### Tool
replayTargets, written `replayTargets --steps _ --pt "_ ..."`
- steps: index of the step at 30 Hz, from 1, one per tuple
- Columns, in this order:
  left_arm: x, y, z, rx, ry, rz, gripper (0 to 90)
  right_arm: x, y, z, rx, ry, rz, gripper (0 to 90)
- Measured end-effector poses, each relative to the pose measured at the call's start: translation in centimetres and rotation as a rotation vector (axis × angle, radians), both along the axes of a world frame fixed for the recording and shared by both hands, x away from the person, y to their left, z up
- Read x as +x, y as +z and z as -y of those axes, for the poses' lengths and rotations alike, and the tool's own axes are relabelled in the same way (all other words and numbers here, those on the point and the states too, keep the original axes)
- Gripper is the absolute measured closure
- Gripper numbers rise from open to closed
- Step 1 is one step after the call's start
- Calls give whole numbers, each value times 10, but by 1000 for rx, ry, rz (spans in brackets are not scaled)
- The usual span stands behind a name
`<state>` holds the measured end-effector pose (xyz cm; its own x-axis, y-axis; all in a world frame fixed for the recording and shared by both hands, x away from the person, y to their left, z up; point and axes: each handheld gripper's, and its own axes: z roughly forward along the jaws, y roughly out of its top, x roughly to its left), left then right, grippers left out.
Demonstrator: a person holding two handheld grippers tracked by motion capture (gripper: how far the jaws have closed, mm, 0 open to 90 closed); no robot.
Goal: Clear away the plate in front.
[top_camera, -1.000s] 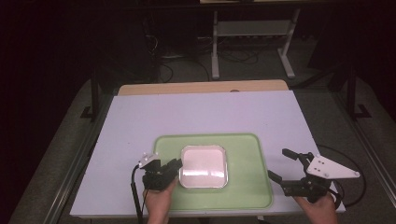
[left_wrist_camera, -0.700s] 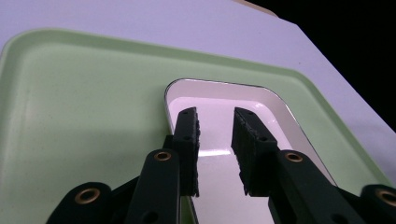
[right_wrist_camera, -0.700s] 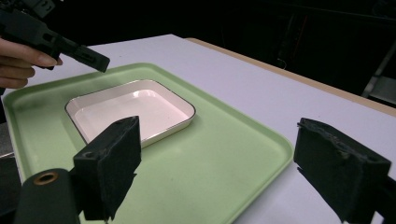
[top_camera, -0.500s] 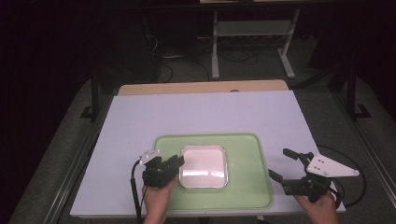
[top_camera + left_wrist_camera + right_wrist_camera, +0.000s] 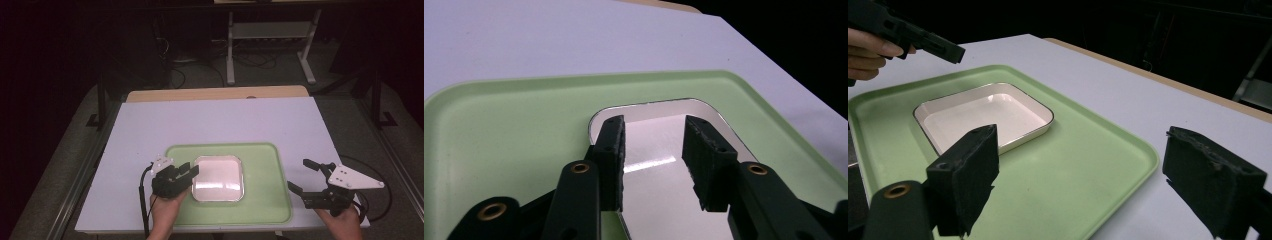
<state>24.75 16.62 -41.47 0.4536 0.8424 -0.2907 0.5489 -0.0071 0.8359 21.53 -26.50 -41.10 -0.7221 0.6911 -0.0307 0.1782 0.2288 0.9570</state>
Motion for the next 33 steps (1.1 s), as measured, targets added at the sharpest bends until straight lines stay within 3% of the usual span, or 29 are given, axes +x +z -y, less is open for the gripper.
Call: replayTargets --steps 12,20,25,33 --pt "0 8 -1 20 -96 55 501 1 -1 0 -5 -2 -7 139" --pt "-2 9 -4 37 -135 80 418 0 -1 -1 -11 -3 -9 139" --pt "-1 10 -6 21 -172 80 379 1 -1 -2 -10 -1 -16 139" --pt "-3 19 -8 56 -214 127 278 3 -2 -2 -14 -4 -20 139"
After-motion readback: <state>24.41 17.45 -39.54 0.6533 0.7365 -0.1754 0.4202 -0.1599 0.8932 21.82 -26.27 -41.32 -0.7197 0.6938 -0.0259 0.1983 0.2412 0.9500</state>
